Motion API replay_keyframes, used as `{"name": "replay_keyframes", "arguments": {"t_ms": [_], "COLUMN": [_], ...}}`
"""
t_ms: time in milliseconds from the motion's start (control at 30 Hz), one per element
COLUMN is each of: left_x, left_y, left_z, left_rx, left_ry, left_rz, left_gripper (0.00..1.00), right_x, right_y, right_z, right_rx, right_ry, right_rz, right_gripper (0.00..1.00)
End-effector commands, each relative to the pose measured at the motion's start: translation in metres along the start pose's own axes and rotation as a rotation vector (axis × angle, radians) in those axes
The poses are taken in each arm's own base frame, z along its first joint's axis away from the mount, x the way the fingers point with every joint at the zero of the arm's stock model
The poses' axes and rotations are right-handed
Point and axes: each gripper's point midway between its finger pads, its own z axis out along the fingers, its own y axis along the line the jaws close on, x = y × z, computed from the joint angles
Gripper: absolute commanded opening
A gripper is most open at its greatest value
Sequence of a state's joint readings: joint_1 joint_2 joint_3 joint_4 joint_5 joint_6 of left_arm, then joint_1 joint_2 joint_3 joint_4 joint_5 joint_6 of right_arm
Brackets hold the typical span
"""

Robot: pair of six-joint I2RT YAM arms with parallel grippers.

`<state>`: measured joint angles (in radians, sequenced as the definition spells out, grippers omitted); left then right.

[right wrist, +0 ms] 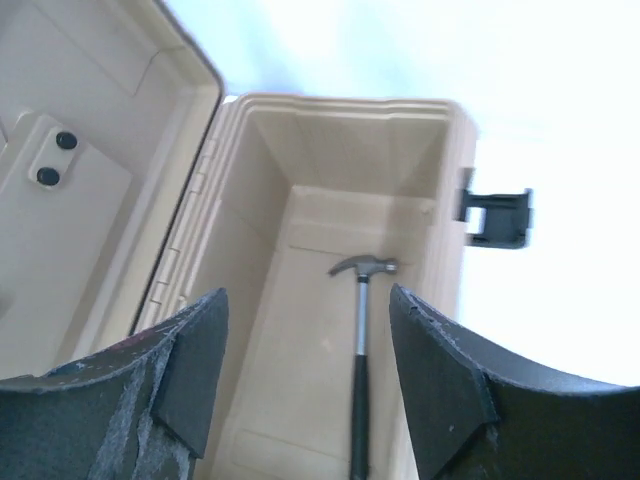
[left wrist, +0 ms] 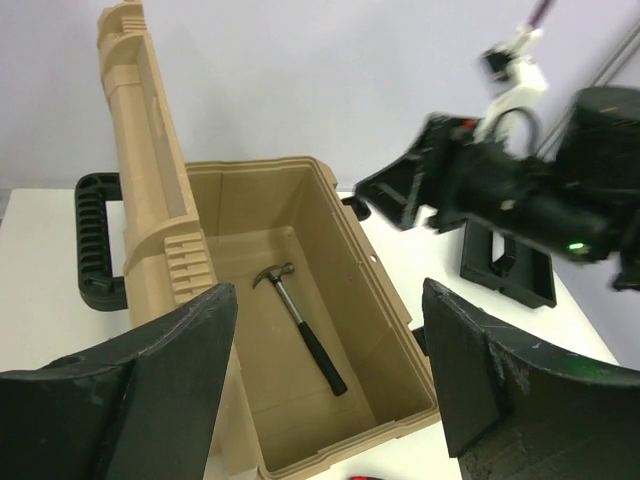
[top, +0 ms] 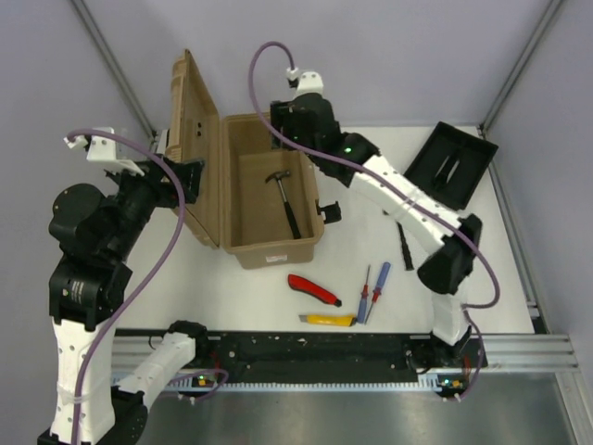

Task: Pack the tool kit

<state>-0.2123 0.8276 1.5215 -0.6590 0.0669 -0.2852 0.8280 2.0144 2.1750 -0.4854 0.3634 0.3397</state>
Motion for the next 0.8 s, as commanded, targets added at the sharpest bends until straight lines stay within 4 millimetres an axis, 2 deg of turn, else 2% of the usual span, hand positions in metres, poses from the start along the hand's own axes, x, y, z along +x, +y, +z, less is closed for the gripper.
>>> {"name": "replay_keyframes", "arguments": {"t_ms": [0,67,100,200,233,300,467,600,767], "left_x": [-0.012,-0.009,-0.006,-0.006,-0.005,-0.005,-0.002,0.002,0.003], "left_y": [-0.019,-0.027,-0.029,-0.031,-0.031,-0.032,-0.032,-0.035,-0.036], "left_z": [-0.003,-0.002,-0.002,0.000,0.001,0.003,0.009,0.015,0.018], "left_rx": [0.104,0.149,0.168,0.181,0.182,0.187,0.193,0.209,0.217], "left_ry": [-0.030,-0.022,-0.015,-0.015,-0.015,-0.014,-0.002,0.012,0.022], "left_rz": [0.029,0.034,0.037,0.040,0.041,0.043,0.036,0.023,0.013], "left_gripper": [0.79,0.79,0.79,0.79,0.79,0.79,0.79,0.79,0.79], "right_x": [-0.039,-0.034,-0.016,0.014,0.025,0.061,0.148,0.206,0.248], "right_y": [-0.073,-0.115,-0.138,-0.200,-0.213,-0.241,-0.281,-0.296,-0.311], "right_z": [-0.050,-0.066,-0.069,-0.088,-0.094,-0.105,-0.129,-0.137,-0.140], "right_rx": [0.164,0.229,0.265,0.367,0.386,0.430,0.475,0.511,0.569], "right_ry": [-0.079,-0.066,-0.025,0.035,0.059,0.132,0.313,0.467,0.582], "right_rz": [-0.014,0.024,0.031,0.070,0.084,0.123,0.248,0.231,0.219], "right_gripper": [0.66,0.68,0.70,0.77,0.79,0.83,0.84,0.83,0.80]}}
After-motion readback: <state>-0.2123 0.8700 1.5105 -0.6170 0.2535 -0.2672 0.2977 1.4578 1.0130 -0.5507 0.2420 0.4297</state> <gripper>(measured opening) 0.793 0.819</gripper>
